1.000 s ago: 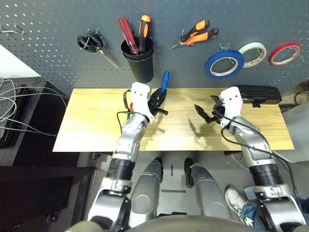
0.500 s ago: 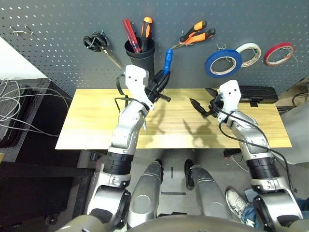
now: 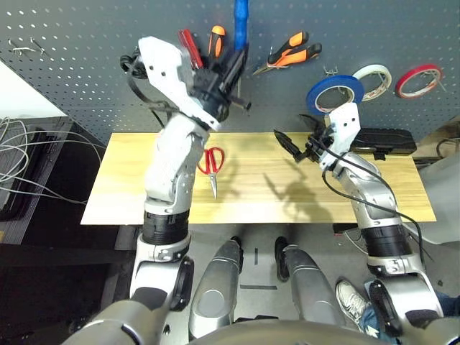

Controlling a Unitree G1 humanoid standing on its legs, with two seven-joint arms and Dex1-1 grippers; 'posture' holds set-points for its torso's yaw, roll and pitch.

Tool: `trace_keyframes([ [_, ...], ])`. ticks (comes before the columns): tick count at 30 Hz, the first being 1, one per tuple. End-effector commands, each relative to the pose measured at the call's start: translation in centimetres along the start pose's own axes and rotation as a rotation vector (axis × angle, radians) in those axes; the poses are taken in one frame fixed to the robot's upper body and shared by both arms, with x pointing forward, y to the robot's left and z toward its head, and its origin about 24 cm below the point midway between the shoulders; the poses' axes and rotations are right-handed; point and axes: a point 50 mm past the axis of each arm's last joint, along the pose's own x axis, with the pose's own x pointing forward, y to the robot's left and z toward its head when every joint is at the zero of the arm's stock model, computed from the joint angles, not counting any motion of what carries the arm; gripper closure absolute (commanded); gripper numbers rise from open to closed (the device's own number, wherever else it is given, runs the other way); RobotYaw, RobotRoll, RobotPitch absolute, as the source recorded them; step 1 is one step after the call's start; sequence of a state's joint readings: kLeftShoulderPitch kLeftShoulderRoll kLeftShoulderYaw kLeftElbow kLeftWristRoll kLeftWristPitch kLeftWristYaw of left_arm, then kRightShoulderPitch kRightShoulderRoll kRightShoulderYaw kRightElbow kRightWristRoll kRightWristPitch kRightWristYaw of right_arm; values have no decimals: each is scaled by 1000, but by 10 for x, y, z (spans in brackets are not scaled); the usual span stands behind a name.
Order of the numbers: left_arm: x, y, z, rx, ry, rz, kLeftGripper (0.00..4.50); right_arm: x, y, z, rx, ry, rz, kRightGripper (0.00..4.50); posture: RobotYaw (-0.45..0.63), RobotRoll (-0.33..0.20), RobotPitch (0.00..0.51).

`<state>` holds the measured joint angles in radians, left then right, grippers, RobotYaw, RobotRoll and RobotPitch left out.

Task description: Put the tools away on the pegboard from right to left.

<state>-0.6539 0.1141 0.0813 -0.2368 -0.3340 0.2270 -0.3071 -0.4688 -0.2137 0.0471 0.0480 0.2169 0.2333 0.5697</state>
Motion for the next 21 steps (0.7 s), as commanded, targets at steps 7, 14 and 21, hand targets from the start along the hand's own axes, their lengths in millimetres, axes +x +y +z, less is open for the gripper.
trace_keyframes([
  [7, 12, 29, 7, 27, -100, 139, 4015, 16, 21, 11, 36, -53, 92, 0, 99, 0, 270],
  [14, 10, 44, -3, 112, -88, 174, 4015, 21, 25, 17, 46, -91, 113, 0, 98, 0, 272],
  [21, -2, 51, -22, 148, -23, 219, 4015, 22, 27, 21, 51, -117, 120, 0, 92, 0, 274],
])
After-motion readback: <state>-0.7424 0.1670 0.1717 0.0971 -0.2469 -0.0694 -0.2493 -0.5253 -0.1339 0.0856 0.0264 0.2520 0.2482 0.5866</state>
